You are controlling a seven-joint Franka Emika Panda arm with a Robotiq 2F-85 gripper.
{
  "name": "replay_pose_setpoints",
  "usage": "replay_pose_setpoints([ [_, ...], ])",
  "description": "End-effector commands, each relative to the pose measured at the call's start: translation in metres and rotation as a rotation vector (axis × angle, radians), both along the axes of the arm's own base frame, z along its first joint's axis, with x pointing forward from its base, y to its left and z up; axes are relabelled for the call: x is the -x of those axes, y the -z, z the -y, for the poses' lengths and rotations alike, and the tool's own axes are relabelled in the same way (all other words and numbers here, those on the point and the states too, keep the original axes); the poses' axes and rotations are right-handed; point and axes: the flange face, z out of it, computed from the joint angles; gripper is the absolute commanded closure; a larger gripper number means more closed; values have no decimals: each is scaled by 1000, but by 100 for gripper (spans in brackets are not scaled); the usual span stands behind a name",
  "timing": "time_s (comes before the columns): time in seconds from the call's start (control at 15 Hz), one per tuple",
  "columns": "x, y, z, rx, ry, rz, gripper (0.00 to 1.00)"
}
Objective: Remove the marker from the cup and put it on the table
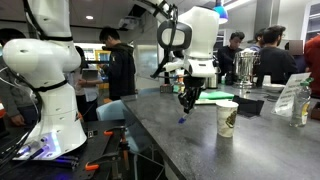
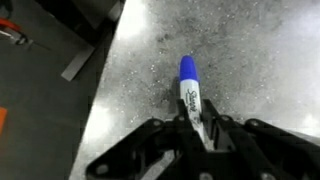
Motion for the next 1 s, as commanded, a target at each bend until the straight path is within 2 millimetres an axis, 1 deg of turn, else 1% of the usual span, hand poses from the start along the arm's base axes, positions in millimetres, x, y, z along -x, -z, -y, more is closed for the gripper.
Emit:
replay_pose_setpoints([
  [0.0, -21, 28, 15, -41, 106, 3, 95],
  [0.13, -34, 44, 24, -59, 156, -5, 95],
  [0.33, -54, 62, 40, -89, 212, -24, 95],
  [0.6, -59, 84, 62, -115, 230, -72, 95],
  [0.67, -58, 88, 64, -130, 218, -90, 53],
  [0.73, -59, 91, 66, -121, 214, -101, 52],
  [0.87, -64, 86, 64, -62, 183, -74, 38],
  [0.93, -66, 81, 61, -15, 158, -63, 32],
])
